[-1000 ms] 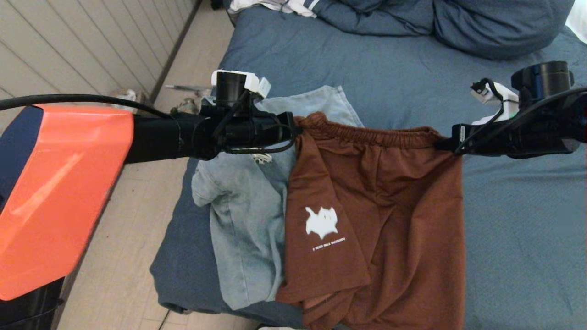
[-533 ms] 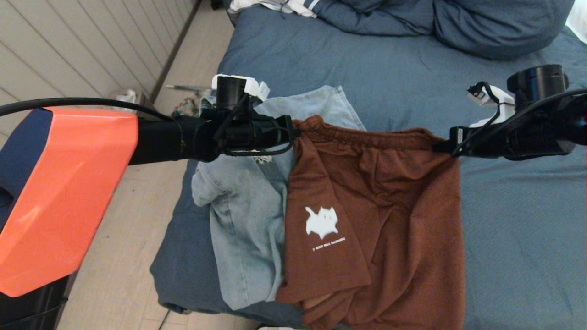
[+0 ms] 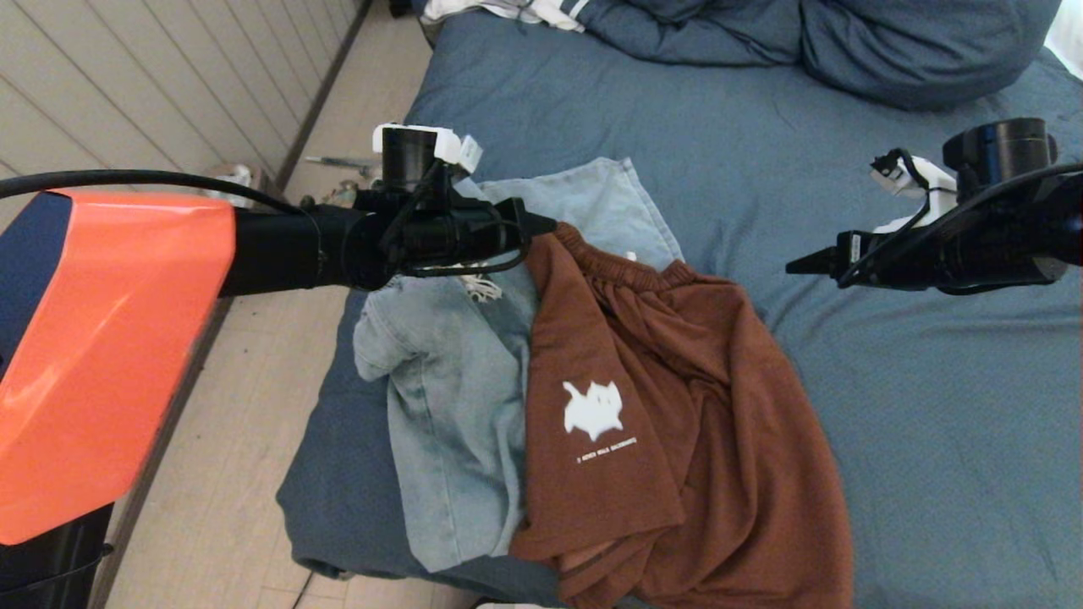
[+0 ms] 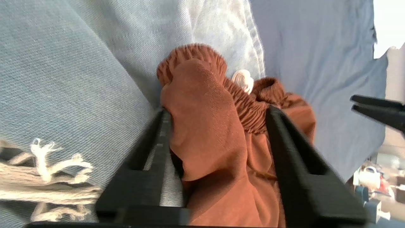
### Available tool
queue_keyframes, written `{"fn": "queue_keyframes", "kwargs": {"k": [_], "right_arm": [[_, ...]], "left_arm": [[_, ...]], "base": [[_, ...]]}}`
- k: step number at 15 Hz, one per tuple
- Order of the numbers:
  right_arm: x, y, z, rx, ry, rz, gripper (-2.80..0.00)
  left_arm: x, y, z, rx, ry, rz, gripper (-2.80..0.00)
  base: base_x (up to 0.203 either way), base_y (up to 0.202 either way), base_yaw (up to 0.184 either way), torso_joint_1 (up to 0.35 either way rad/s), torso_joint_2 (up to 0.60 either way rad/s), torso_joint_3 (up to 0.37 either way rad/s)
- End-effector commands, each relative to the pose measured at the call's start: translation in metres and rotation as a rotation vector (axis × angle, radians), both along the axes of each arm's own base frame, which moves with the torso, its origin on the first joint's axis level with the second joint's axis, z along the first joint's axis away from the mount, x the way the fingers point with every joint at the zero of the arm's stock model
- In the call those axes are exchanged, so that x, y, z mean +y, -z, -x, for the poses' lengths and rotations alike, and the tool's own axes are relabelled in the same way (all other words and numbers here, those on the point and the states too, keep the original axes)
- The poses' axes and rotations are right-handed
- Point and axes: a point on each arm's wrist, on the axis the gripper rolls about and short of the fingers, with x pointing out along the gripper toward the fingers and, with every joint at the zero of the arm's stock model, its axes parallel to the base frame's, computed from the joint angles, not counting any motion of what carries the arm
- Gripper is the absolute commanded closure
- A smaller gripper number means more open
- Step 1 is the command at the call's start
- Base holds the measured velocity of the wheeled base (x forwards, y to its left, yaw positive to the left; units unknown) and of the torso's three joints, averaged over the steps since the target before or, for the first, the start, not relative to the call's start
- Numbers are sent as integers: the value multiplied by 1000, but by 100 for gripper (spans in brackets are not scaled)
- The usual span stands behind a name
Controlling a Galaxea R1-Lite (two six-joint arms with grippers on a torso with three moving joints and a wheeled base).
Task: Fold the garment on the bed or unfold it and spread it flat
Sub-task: Unford the brown shorts
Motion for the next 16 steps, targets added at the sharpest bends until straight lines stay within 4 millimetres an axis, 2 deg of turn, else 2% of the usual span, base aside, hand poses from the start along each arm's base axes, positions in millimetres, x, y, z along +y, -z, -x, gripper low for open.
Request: {"fn": "queue_keyframes", "kwargs": {"k": [1,5,10,11,12,14,16], "right_arm": [[-3,-7,5,-19,9,-1,-280],[-8,-13,8,-41,18,-1,-280],[-13,-13,6,-41,30,-1,-280],[-12,-12,7,-37,30,-1,0],[-11,-12,10,-37,28,-1,0],[-10,-22,18,-62,25,-5,0],[-6,-36,41,-94,23,-14,0]], "left_arm": [[6,-12,5,-23,-6,12,-280],[23,-22,1,-69,-70,-5,-280],[24,-25,3,-72,-72,-4,-280],[25,-28,6,-76,-73,0,-280],[27,-34,10,-78,-74,4,0],[34,-48,24,-93,-72,16,0],[48,-69,51,-113,-68,27,0]], "base": [[0,0,0,0,0,0],[0,0,0,0,0,0],[0,0,0,0,0,0],[0,0,0,0,0,0],[0,0,0,0,0,0],[0,0,0,0,0,0],[0,0,0,0,0,0]]}}
